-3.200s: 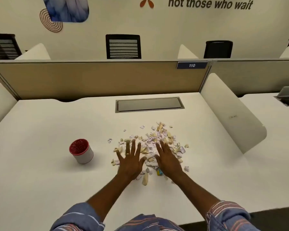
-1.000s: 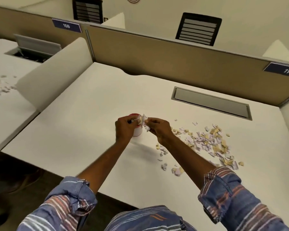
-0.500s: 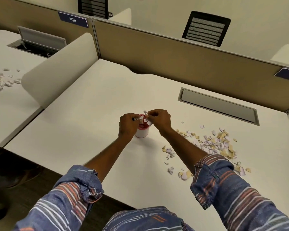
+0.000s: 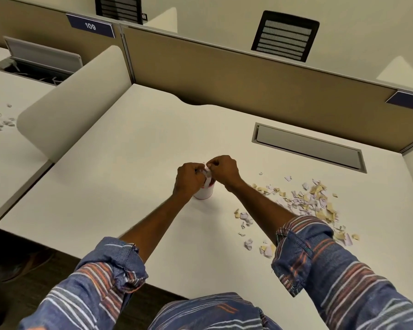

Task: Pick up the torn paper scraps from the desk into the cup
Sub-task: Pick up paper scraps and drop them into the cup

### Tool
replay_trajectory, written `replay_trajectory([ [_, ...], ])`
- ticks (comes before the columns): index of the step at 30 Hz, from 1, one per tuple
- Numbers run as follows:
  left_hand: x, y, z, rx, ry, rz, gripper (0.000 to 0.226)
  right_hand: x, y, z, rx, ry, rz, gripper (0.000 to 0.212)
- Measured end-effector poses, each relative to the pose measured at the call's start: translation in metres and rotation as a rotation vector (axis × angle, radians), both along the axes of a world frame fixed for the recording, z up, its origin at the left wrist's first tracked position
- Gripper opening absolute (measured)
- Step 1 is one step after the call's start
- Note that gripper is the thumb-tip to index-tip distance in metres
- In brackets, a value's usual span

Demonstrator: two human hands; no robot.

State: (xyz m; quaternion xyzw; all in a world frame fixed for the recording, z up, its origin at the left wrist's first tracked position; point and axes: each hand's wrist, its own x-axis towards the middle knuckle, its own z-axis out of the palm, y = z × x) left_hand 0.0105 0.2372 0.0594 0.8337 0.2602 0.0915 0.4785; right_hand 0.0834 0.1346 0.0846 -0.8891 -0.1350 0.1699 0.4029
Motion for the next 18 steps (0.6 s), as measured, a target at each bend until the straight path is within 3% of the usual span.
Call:
replay_trajectory([
  [6,-0.002,0.001,0.004,0.016,0.011,-0.090,0.028,0.000,-0.001,0.006,-0.027,-0.078,0.015,0.029],
  [12,-0.006,-0.005,0.005,0.119,-0.184,-0.065,0.022,-0.006,-0.026,-0.001,-0.077,-0.295,-0.016,0.006],
  [18,-0.017,-0.046,-0.019,0.175,-0.213,-0.403,0.023,-0.024,-0.113,-0.038,-0.237,-0.413,0.074,0.009],
])
